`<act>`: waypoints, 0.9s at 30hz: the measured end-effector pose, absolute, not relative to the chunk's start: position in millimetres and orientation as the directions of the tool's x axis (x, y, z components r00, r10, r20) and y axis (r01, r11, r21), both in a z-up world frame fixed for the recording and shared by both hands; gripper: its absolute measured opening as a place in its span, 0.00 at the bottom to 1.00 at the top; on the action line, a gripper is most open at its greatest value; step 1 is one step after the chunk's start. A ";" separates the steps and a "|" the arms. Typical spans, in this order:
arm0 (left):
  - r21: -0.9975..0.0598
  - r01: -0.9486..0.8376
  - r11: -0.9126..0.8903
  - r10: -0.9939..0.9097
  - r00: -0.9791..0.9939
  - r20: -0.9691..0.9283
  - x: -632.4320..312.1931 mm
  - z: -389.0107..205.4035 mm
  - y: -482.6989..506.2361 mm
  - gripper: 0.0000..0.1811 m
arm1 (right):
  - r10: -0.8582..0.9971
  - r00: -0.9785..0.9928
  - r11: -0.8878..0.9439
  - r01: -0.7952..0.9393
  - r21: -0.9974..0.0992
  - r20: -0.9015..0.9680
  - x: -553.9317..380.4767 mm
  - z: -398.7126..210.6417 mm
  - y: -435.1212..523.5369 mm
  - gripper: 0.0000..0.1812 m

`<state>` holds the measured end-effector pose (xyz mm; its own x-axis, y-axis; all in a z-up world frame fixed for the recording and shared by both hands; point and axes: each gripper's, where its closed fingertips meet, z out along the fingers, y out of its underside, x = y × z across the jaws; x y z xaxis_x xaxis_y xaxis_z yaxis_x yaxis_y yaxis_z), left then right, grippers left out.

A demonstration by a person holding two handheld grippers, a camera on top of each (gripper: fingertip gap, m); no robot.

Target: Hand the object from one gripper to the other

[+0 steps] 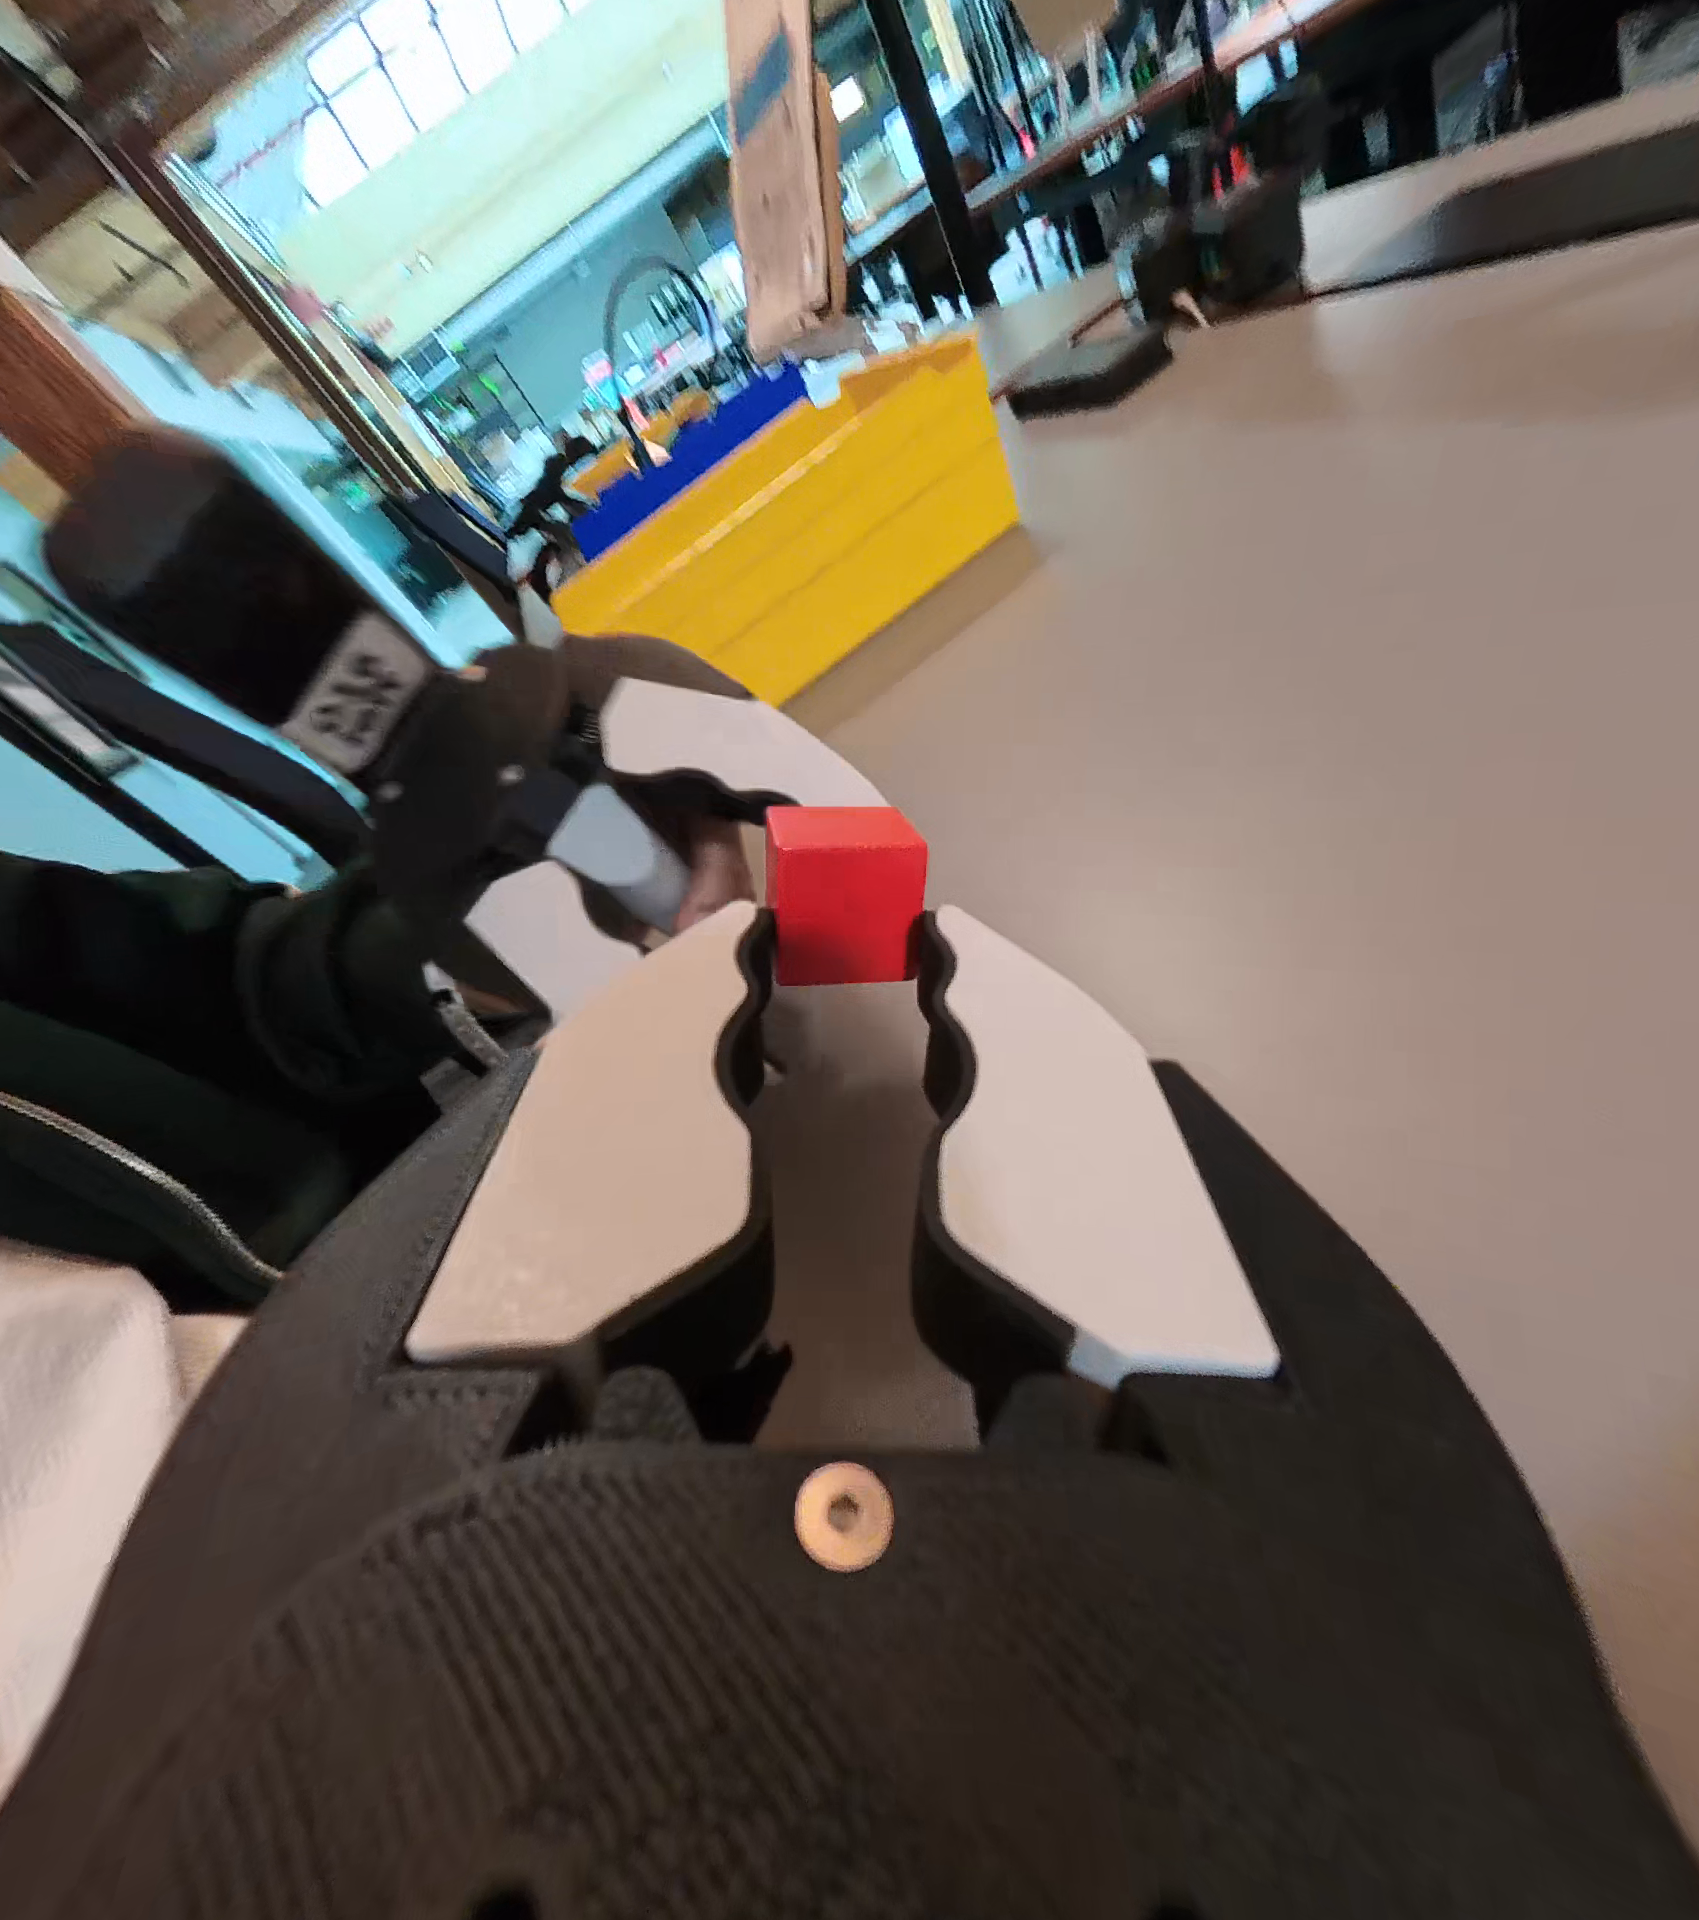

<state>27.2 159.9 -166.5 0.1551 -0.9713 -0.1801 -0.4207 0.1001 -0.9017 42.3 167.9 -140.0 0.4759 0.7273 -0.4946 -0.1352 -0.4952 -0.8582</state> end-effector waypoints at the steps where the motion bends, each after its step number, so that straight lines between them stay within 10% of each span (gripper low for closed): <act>1: -0.936 -0.352 0.020 -0.986 0.146 -0.076 26.6 -161.0 160.1 0.31 | 0.742 0.448 -0.481 -0.163 -0.862 -0.499 43.2 -133.1 166.6 0.15; 8: -0.858 0.055 -0.511 -0.848 -0.197 0.492 15.9 -112.1 152.3 0.25 | 0.797 0.329 -0.450 -0.237 -0.861 -0.506 40.0 -115.2 157.7 0.15; 27: -0.921 0.088 -0.380 -0.912 -0.202 0.357 16.0 -98.9 139.7 0.15 | 0.887 0.373 -0.236 -0.139 -0.962 -0.271 13.4 -111.5 142.6 0.16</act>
